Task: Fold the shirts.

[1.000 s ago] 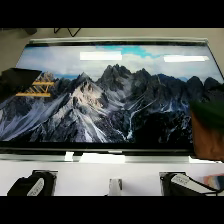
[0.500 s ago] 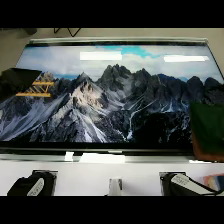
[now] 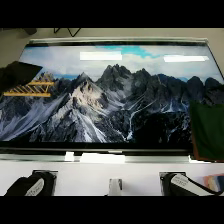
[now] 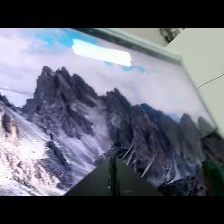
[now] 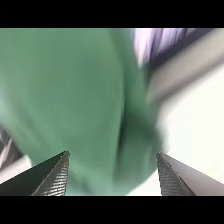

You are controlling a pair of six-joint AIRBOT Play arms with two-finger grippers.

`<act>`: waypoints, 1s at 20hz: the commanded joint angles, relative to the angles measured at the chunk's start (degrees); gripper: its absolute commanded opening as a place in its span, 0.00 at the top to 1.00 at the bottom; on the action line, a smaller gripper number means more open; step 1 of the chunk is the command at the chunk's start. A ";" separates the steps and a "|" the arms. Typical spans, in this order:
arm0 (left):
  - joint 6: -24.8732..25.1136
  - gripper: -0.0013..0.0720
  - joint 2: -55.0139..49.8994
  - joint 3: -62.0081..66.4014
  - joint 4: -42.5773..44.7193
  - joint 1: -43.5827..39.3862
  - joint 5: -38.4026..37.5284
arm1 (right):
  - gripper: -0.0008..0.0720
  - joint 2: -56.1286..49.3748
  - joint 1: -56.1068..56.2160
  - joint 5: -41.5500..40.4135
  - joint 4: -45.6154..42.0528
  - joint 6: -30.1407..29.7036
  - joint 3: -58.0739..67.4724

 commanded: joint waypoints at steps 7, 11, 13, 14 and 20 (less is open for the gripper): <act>-12.39 0.02 -31.36 22.47 42.32 -13.31 -34.01 | 0.11 -8.61 39.69 4.55 3.80 -1.55 16.85; -16.28 0.02 -25.38 13.05 42.34 -13.70 -23.28 | 0.11 -13.70 41.64 13.66 5.68 -1.07 16.83; -16.26 0.02 -25.40 13.57 42.34 -13.70 -23.02 | 0.11 -13.55 41.51 13.11 5.81 -1.14 16.85; -16.26 0.02 -25.40 13.57 42.34 -13.70 -23.06 | 0.11 -13.55 41.51 12.94 5.62 -1.11 16.85; -16.28 0.02 -25.44 13.57 42.32 -13.70 -23.06 | 0.11 -13.51 41.51 11.87 5.81 -1.11 16.85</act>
